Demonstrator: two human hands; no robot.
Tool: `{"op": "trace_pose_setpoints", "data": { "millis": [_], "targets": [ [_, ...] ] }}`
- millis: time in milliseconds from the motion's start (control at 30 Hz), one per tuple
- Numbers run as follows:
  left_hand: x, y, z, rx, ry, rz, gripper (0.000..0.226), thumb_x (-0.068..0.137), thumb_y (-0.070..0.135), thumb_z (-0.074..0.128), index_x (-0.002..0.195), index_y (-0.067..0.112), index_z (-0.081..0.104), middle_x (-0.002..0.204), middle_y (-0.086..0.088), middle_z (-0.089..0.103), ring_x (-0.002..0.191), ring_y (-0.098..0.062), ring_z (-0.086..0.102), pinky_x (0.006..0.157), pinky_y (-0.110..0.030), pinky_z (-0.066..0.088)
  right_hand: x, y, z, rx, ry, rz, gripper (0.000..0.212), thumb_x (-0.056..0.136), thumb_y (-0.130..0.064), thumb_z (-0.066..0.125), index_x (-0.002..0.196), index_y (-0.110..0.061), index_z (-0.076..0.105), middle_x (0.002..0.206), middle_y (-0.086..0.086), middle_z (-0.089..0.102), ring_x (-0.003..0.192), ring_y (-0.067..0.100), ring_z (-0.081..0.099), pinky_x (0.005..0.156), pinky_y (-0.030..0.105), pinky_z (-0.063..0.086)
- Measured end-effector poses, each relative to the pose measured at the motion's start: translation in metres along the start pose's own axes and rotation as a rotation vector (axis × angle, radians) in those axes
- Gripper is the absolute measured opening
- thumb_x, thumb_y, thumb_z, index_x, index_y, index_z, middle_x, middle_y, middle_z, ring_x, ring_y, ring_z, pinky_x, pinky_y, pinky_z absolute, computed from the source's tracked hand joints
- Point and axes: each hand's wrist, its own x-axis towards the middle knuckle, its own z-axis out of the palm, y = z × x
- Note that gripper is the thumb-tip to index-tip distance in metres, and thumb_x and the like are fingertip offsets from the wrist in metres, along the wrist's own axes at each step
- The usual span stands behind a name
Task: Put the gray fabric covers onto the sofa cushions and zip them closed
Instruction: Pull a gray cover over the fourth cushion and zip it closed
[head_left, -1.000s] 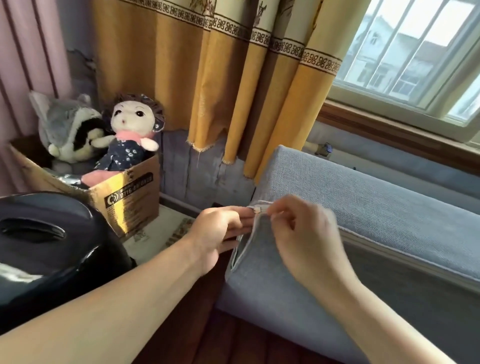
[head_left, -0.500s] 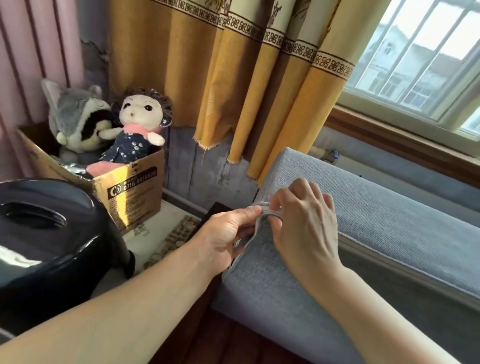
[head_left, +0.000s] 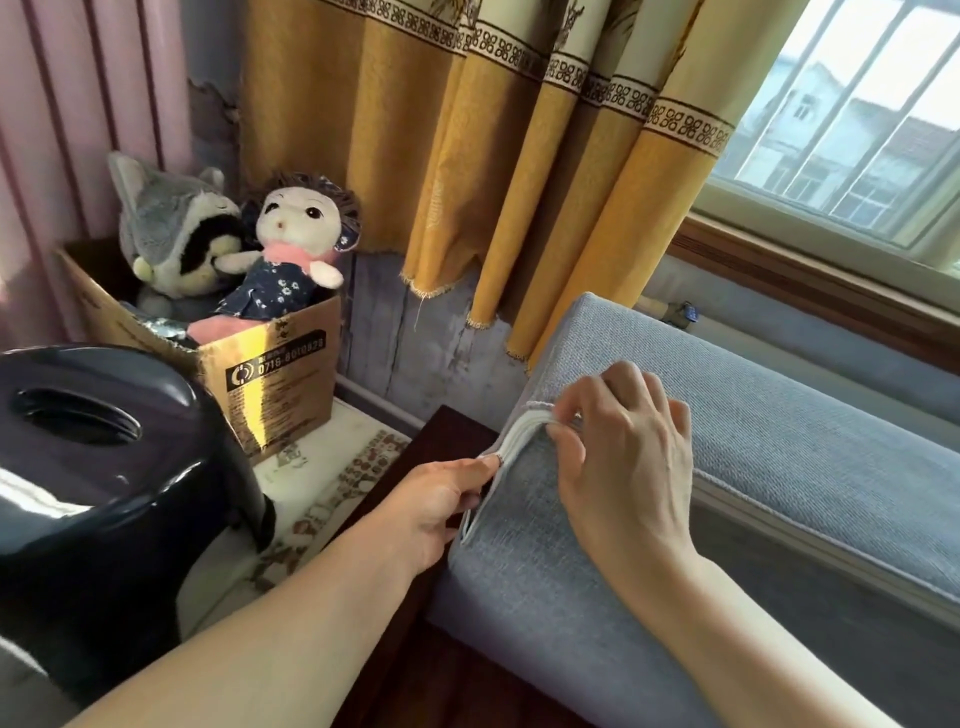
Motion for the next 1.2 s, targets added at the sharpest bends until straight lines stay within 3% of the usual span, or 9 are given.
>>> {"op": "trace_pose_setpoints", "data": {
  "millis": [233,333,467,600,700,833,933,1100,1200],
  "targets": [
    [0.020,-0.015,-0.012,0.055,-0.026,-0.027,0.011,0.087,0.027,0.063,0.079,0.019,0.060,0.094,0.002,0.055,0.084,-0.010,0.050,0.103,-0.033,0.029,-0.029,-0.009,0.029,-0.122,0.016,-0.422,0.038,0.067,-0.003,0.030,0.079,-0.006,0.065,0.084,0.008,0.057,0.083,0.026,0.043,0.073,0.034,0.030],
    [0.029,-0.026,-0.012,-0.022,0.003,-0.031,0.013,0.089,0.023,0.063,0.083,0.013,0.057,0.090,-0.001,0.050,0.075,-0.009,0.048,0.041,-0.005,0.042,-0.046,0.003,0.044,-0.205,-0.089,-0.417,0.046,0.066,-0.005,0.035,0.096,-0.006,0.069,0.078,0.007,0.057,0.067,0.028,0.056,0.059,0.035,0.038],
    [0.041,-0.046,-0.020,-0.022,0.051,-0.047,0.015,0.089,0.025,0.065,0.087,0.012,0.057,0.095,-0.003,0.049,0.073,-0.009,0.047,0.023,-0.008,0.029,-0.067,0.011,0.058,-0.217,-0.232,-0.322,0.073,0.050,-0.004,0.070,0.122,-0.012,0.063,0.073,0.002,0.060,0.042,0.020,0.055,0.036,0.022,0.031],
    [0.054,-0.063,-0.026,0.000,0.093,-0.034,0.015,0.088,0.022,0.066,0.088,0.010,0.057,0.086,-0.003,0.050,0.070,-0.009,0.047,0.023,-0.009,0.028,-0.085,0.010,0.082,-0.213,-0.368,-0.236,0.090,0.049,-0.008,0.083,0.133,-0.015,0.054,0.082,0.000,0.061,0.045,0.018,0.058,0.035,0.024,0.035],
    [0.063,-0.075,-0.029,0.029,0.112,-0.047,0.016,0.088,0.022,0.067,0.094,0.008,0.061,0.081,0.001,0.052,0.071,-0.008,0.049,0.026,-0.011,0.033,-0.096,0.008,0.097,-0.168,-0.478,-0.281,0.082,0.088,-0.011,0.055,0.151,-0.023,0.006,0.120,-0.002,0.050,0.088,0.018,0.064,0.064,0.031,0.048],
    [0.080,-0.092,-0.036,0.052,0.143,-0.082,0.017,0.087,0.024,0.067,0.080,0.012,0.058,0.077,0.002,0.052,0.069,-0.007,0.051,0.053,-0.020,0.043,-0.105,0.017,0.116,-0.084,-0.456,-0.249,0.079,0.094,-0.014,0.045,0.150,-0.029,-0.010,0.124,-0.002,0.055,0.094,0.019,0.064,0.068,0.030,0.046],
    [0.094,-0.106,-0.037,0.032,0.166,-0.131,0.020,0.088,0.024,0.066,0.102,0.011,0.062,0.094,0.003,0.062,0.077,-0.008,0.059,0.098,-0.041,0.039,-0.111,0.024,0.127,-0.054,-0.504,-0.218,0.082,0.094,-0.018,0.045,0.147,-0.033,-0.016,0.110,-0.002,0.063,0.088,0.019,0.065,0.067,0.031,0.046],
    [0.106,-0.117,-0.041,0.003,0.179,-0.100,0.036,0.088,0.019,0.066,0.122,0.009,0.059,0.088,0.001,0.067,0.074,-0.009,0.065,0.062,-0.029,0.046,-0.117,0.026,0.138,-0.031,-0.521,-0.215,0.083,0.095,-0.018,0.043,0.146,-0.033,-0.020,0.105,0.000,0.065,0.088,0.021,0.064,0.067,0.031,0.042],
    [0.111,-0.122,-0.045,0.025,0.171,-0.072,0.012,0.089,0.016,0.065,0.099,0.010,0.066,0.090,-0.002,0.067,0.076,-0.011,0.065,0.061,-0.029,0.048,-0.118,0.025,0.143,-0.042,-0.532,-0.228,0.086,0.094,-0.015,0.043,0.145,-0.031,-0.025,0.103,0.003,0.065,0.088,0.024,0.064,0.067,0.032,0.042]
  ]
}}
